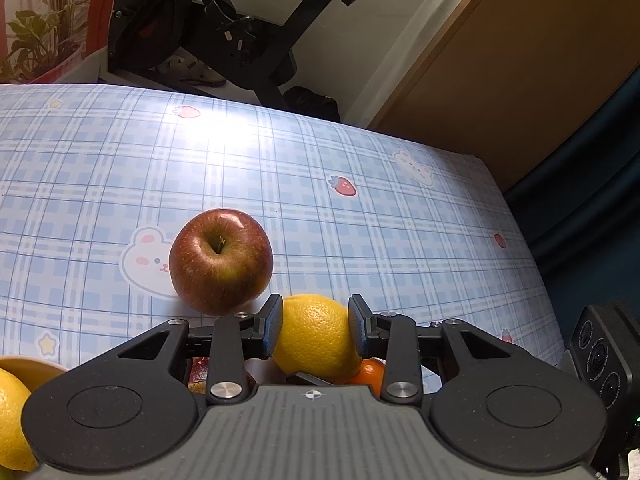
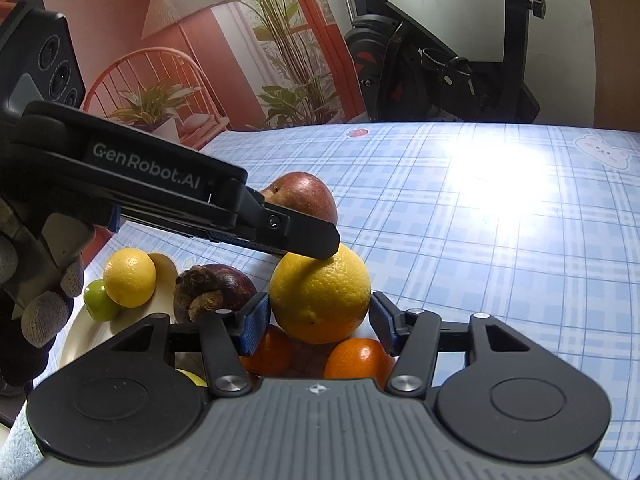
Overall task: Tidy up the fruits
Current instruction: 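Carry the yellow orange with the left gripper onto the plate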
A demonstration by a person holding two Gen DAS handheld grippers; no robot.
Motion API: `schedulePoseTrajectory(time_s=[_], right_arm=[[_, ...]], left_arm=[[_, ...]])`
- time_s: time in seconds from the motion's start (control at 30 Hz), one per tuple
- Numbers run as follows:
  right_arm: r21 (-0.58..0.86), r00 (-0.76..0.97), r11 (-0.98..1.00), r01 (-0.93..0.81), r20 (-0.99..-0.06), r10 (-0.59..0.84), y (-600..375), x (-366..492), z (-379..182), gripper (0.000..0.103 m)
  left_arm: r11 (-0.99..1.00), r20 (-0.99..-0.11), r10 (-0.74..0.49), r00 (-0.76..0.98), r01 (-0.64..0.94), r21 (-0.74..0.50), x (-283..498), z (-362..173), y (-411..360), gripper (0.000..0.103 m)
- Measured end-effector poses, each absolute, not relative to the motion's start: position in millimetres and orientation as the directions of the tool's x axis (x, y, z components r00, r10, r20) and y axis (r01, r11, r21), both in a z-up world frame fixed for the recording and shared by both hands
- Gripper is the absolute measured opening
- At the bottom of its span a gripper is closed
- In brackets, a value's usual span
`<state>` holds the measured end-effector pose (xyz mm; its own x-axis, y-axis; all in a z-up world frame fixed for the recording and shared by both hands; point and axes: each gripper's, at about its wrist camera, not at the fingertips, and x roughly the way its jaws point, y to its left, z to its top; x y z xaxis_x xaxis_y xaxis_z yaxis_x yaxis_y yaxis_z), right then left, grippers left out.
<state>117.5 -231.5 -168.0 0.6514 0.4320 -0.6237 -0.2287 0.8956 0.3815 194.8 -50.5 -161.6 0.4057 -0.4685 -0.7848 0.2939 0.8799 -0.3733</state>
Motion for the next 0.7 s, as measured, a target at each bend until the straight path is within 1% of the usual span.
schedulePoseTrajectory(time_s=[0.33,0.53,0.7], right_arm=[[0.366,0.684,0.891,-0.269,-0.578,0.445,-214,100,-132,0.057],[0.354,0.679,0.875,-0.330,-0.555,0.481,-181,87,-115,0.057],[0.348,0.660,0.857,-0.380,-0.547,0.515,-150,80,-110,0.057]], left_arm=[[0.875,-0.753,-0.477,0.454,0.326,-0.358,168,-122,-31,0.038],[0.886,-0.742,-0.460,0.487,0.314,-0.342,144,-99,2,0.038],[0.896,-0.748,-0.441,0.496,0.292,-0.335,125,-90,36,0.038]])
